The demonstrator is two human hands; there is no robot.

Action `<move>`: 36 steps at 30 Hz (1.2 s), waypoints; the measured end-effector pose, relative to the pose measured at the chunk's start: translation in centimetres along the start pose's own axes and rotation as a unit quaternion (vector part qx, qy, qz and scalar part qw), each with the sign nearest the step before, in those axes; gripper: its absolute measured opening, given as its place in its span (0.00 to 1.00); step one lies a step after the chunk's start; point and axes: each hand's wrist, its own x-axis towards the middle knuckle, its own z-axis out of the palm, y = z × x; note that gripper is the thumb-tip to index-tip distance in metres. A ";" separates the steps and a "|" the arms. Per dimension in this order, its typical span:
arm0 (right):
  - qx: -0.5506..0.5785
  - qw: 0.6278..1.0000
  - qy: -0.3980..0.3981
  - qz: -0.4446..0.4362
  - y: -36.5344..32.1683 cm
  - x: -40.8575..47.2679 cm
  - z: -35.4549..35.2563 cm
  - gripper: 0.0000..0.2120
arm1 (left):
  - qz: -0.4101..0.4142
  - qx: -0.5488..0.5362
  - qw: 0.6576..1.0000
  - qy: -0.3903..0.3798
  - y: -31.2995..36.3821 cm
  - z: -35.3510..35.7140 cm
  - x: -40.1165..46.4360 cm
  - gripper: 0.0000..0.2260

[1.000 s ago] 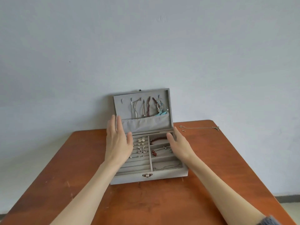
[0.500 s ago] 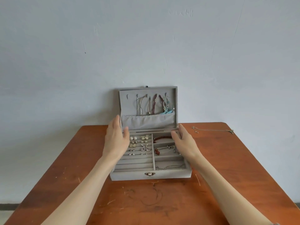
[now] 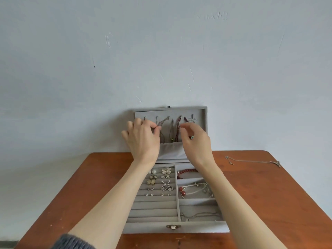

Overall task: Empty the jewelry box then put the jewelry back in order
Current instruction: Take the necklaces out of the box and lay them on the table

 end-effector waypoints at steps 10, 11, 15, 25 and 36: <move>-0.039 0.997 -0.037 -0.046 -2.2 3.6 1.4 0.11 | 0.044 -0.015 0.998 0.038 -1.0 0.9 -0.1 0.07; -0.048 0.997 -0.042 -0.044 -2.4 4.0 1.7 0.11 | 0.048 -0.007 0.998 0.037 -1.0 0.9 -0.2 0.08; -0.092 0.994 -0.053 -0.033 -2.5 4.4 2.7 0.10 | 0.053 0.002 0.998 0.034 -1.1 0.9 -0.1 0.06; -0.153 0.987 -0.057 0.012 -2.9 4.4 3.6 0.09 | 0.110 0.002 0.993 0.038 -1.9 0.2 1.0 0.03; -0.171 0.982 -0.046 0.068 -3.8 3.7 4.3 0.12 | 0.118 -0.143 0.982 -0.043 0.7 -3.0 4.3 0.04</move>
